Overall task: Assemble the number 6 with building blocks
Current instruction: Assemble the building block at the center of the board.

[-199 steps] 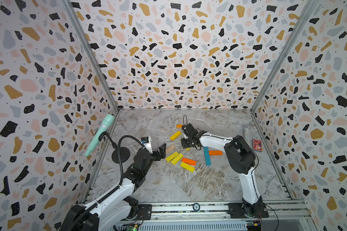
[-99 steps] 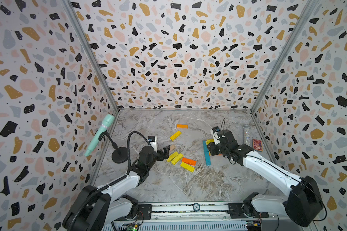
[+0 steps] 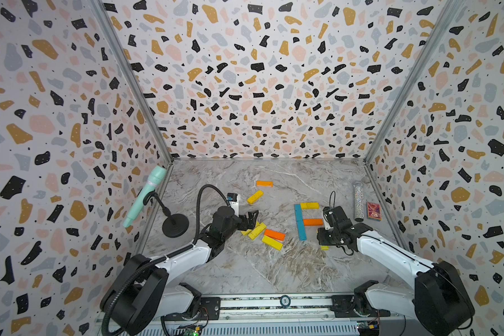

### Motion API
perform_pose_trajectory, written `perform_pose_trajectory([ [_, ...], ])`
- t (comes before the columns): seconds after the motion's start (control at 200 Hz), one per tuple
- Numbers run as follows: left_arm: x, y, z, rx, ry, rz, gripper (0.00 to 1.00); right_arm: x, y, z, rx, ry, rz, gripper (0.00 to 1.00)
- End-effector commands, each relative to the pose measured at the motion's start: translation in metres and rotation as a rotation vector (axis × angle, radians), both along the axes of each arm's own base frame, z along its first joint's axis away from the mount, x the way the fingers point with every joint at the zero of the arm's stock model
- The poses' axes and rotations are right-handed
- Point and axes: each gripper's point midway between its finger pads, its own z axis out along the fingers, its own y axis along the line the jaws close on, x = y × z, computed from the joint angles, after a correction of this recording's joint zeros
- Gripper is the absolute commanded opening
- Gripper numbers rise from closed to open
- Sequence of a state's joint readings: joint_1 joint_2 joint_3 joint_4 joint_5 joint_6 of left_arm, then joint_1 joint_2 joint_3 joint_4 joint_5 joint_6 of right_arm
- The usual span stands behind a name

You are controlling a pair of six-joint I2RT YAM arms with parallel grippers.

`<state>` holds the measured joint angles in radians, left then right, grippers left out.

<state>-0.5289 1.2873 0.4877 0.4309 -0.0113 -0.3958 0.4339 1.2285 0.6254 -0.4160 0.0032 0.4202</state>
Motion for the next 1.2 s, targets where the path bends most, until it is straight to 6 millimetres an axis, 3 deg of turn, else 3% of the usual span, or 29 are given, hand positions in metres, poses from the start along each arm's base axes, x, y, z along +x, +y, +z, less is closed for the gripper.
perform_pose_trajectory([
  [0.0,-0.003,-0.009,0.001,-0.028,0.015,-0.020,0.99,0.004,0.001,-0.005,-0.004,0.003,0.007,0.18],
  [0.215,-0.005,-0.026,0.002,-0.020,0.015,-0.068,0.99,0.011,-0.010,-0.015,-0.037,0.032,-0.004,0.18],
  [0.511,0.000,-0.029,0.015,-0.007,-0.012,-0.068,1.00,0.018,-0.014,-0.032,-0.057,0.077,0.005,0.21],
  [0.591,-0.001,-0.028,0.014,-0.003,-0.011,-0.065,1.00,0.022,-0.017,-0.035,-0.072,0.090,0.002,0.27],
  [0.766,-0.002,-0.026,0.009,0.020,-0.014,-0.064,0.99,0.029,-0.018,-0.027,-0.091,0.070,0.005,0.56],
  [0.861,0.001,-0.027,0.012,0.022,-0.039,-0.071,0.99,0.028,-0.021,-0.010,-0.081,0.037,-0.018,0.59],
  [0.926,0.003,-0.030,0.016,0.027,-0.060,-0.081,0.99,0.021,-0.019,-0.001,-0.048,0.031,-0.031,0.58],
  [1.071,0.005,-0.030,0.023,0.037,-0.109,-0.092,0.99,-0.008,-0.012,0.003,0.046,0.068,-0.074,0.44],
  [1.196,0.001,-0.026,0.017,0.034,-0.119,-0.091,0.99,-0.016,-0.004,0.010,0.123,0.052,-0.121,0.36],
])
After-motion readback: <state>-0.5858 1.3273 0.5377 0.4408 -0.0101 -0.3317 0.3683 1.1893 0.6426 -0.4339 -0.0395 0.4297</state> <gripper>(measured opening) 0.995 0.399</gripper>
